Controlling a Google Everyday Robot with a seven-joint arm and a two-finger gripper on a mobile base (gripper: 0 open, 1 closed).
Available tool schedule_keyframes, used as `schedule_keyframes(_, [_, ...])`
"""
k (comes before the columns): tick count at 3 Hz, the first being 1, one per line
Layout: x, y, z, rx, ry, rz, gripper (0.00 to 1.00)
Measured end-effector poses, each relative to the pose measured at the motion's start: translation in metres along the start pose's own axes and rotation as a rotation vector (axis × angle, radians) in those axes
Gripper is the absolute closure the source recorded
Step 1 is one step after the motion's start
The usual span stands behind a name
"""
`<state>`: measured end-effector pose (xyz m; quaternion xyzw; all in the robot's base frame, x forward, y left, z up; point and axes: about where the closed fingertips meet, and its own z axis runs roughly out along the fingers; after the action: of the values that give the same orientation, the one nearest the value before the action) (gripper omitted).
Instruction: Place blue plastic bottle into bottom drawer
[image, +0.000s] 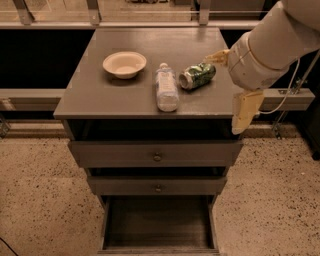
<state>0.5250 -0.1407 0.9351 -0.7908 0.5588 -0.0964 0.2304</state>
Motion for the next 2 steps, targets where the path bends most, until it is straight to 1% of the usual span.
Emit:
schedule_keyframes(1, [-0.003,-0.006,0.01,-0.041,-0.018,-0.069,0.0])
schedule_keyframes(2, [-0.008,-0.039,0.026,-0.029,-0.027,-0.208,0.0])
